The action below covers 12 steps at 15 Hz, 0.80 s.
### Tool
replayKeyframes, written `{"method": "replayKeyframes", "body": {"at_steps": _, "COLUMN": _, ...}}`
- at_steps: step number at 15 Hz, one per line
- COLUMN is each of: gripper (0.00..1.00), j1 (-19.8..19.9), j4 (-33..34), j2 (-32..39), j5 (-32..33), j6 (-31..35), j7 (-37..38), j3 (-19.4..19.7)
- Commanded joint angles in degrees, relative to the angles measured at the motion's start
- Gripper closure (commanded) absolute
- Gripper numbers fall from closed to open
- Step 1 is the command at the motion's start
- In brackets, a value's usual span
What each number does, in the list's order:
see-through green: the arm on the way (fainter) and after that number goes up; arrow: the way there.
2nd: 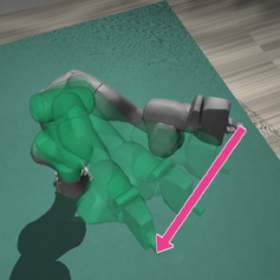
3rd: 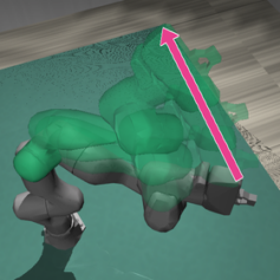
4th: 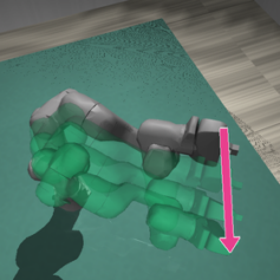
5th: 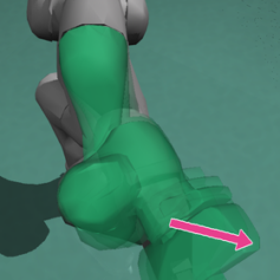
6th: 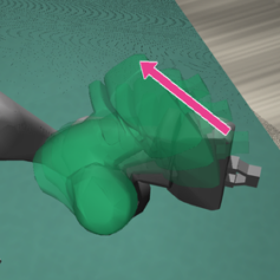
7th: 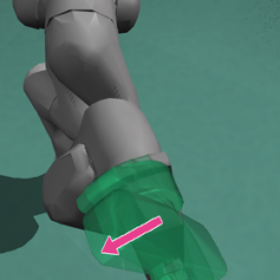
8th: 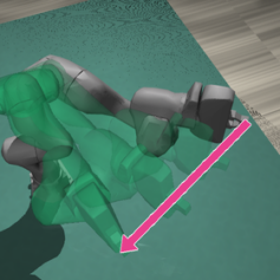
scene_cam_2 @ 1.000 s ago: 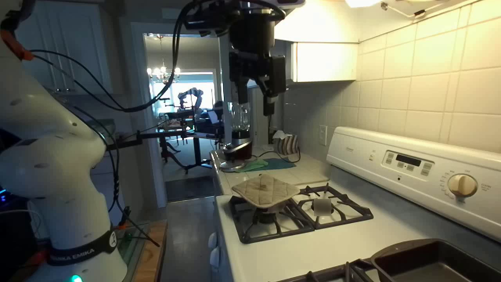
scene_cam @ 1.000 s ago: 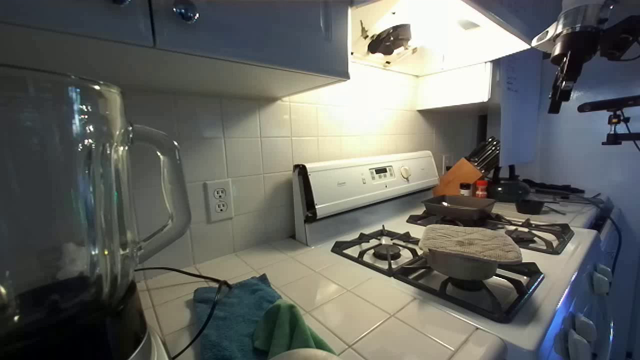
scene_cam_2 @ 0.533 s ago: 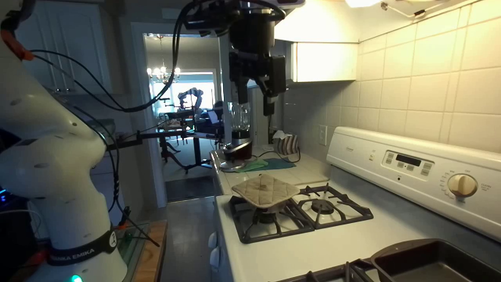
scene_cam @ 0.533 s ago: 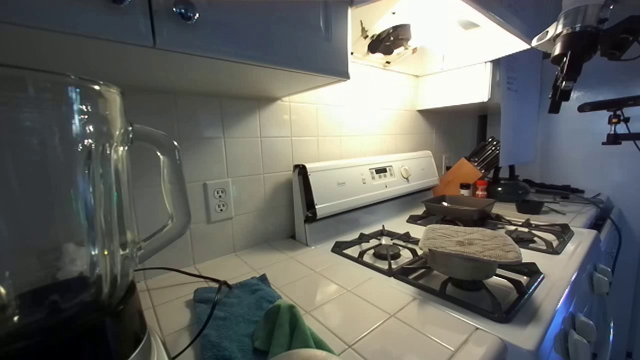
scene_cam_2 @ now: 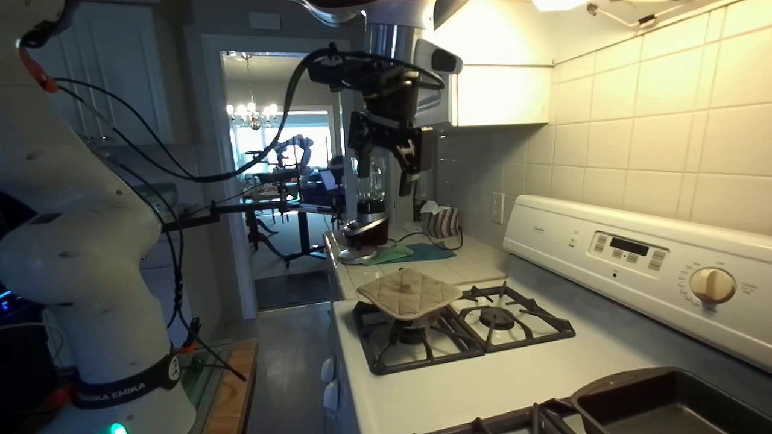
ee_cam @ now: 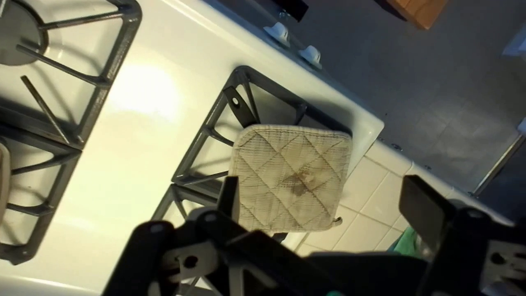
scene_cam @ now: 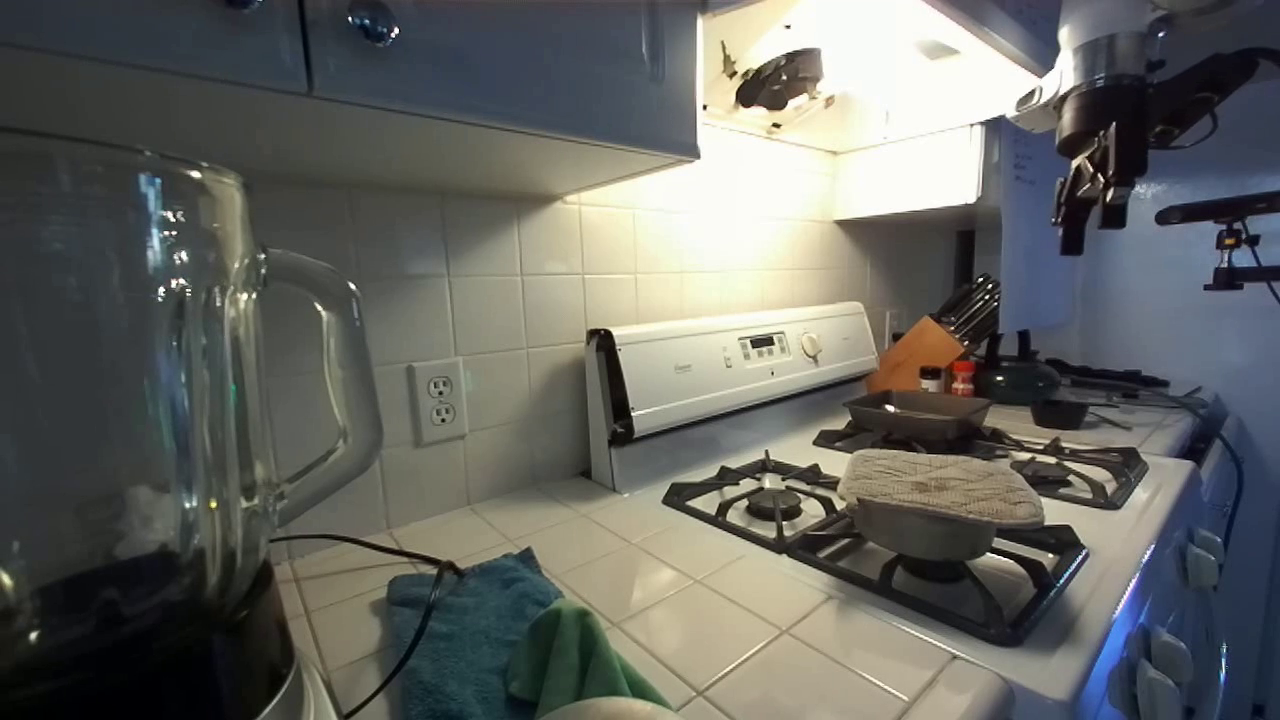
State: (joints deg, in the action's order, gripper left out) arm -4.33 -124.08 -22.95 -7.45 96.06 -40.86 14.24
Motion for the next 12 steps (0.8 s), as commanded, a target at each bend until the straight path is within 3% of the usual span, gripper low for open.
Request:
{"method": "replayKeyframes", "body": {"at_steps": 1, "gripper": 0.0, "j1": -0.04, "j4": 0.73, "j2": 2.13, "j5": -2.58, "j6": -1.13, "j7": -3.45, "j3": -2.29}}
{"method": "replayKeyframes", "body": {"at_steps": 8, "gripper": 0.0, "j1": -0.62, "j4": -2.16, "j2": 1.22, "j5": -3.33, "j6": 4.94, "j7": -9.69, "j3": -5.82}}
{"method": "replayKeyframes", "body": {"at_steps": 12, "gripper": 0.0, "j1": 0.03, "j4": -0.86, "j2": 2.17, "j5": -2.11, "j6": 3.78, "j7": -9.51, "j3": -6.78}}
